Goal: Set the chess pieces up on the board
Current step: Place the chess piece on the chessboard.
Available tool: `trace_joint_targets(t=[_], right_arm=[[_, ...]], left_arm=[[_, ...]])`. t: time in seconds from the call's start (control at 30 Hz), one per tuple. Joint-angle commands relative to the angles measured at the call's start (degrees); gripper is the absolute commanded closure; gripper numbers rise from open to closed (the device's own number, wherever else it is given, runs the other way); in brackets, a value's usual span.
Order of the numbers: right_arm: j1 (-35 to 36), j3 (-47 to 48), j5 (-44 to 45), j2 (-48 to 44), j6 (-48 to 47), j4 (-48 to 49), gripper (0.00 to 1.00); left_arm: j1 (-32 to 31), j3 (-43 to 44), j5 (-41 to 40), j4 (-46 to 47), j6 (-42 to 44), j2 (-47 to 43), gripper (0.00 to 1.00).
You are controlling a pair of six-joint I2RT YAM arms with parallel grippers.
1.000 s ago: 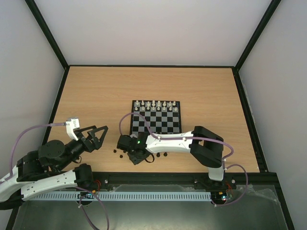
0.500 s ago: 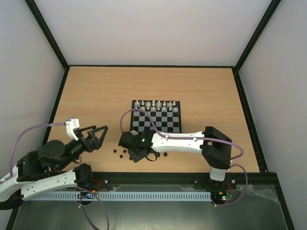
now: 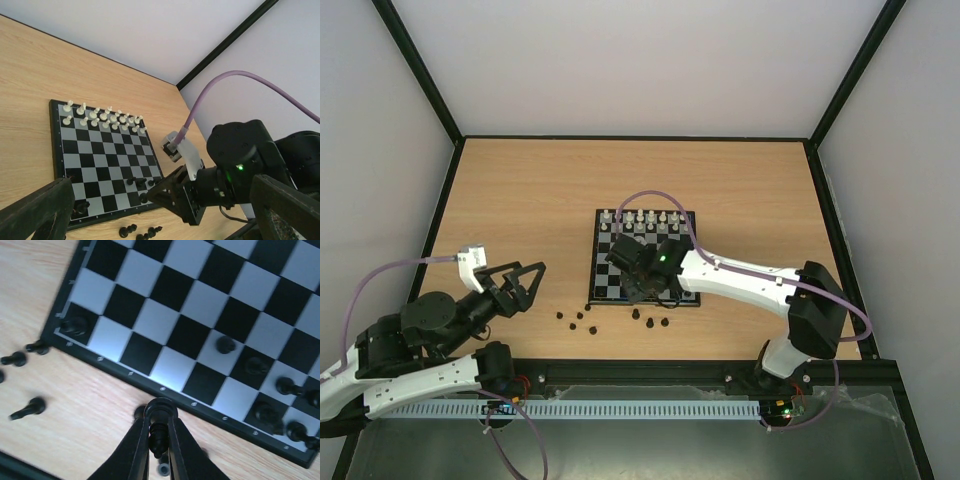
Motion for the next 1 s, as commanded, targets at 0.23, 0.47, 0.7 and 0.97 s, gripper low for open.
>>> trace_joint_targets(t=[0.23,0.47,0.7,0.97], right_arm=[[-4.70,-4.00,0.98,1.49,-3.21,-2.85,0.88],[-5.36,-4.83,0.57,1.91,-3.50,-2.18,0.88],[-7.02,-7.72,0.32,1.66,-3.41,-0.74,0.87],[-8.18,-9.58,-0.22,2.58,-3.76,0.96,0.87]], left_arm=[[-0.38,-0.50,-0.52,1.91,0.74,3.89,0.01],[-0.38,-0.50,-0.48,1.92,0.75,3.91,0.01],[-0.36,-0.74,-0.65,1.95,0.74,3.82,0.01],[-0.36,-0.89,-0.53,2.04,0.83,3.92,0.01]])
